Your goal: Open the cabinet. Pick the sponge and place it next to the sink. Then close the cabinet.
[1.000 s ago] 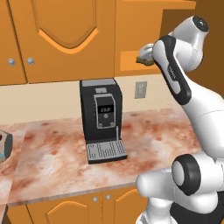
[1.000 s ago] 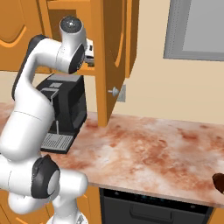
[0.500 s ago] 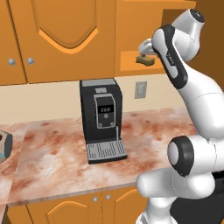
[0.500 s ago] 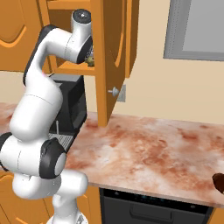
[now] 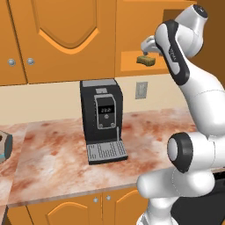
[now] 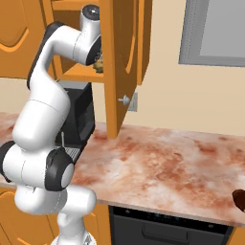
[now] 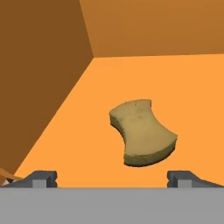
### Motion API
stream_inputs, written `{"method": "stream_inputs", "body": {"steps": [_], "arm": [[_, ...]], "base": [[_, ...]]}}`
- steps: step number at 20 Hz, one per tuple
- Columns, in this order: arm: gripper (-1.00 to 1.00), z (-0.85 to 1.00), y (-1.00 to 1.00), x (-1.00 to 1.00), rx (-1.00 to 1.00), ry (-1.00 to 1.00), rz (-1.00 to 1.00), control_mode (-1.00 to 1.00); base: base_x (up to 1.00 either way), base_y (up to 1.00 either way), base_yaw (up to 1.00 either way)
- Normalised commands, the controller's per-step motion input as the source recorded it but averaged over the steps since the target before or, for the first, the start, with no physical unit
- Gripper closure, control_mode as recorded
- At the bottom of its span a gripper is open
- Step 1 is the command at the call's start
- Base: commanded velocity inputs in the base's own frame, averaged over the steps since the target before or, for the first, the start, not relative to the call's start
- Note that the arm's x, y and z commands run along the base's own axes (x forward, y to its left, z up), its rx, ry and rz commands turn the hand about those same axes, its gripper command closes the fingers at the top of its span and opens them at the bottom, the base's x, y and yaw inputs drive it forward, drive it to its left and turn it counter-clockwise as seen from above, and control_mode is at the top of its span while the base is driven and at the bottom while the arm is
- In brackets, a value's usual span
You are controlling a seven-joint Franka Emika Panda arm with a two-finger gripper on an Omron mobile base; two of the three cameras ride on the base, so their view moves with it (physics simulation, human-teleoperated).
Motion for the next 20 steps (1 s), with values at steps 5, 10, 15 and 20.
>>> {"method": "stream_inputs", "body": {"steps": [5,10,15,20], "arm": [[-1.00,-0.23,0.00,0.00,-0.02,-0.05,0.00,-1.00],[-1.00,-0.03,0.00,0.06,-0.04,-0.12,0.00,-1.00],[-1.00,-0.02,0.00,0.13,-0.02,-0.10,0.00,-1.00],[-1.00,-0.16,0.00,0.09,-0.04,-0.01,0.00,-1.00]], "base": [[0.00,0.00,0.00],[0.00,0.00,0.00],[0.00,0.00,0.00],[0.00,0.00,0.00]]}}
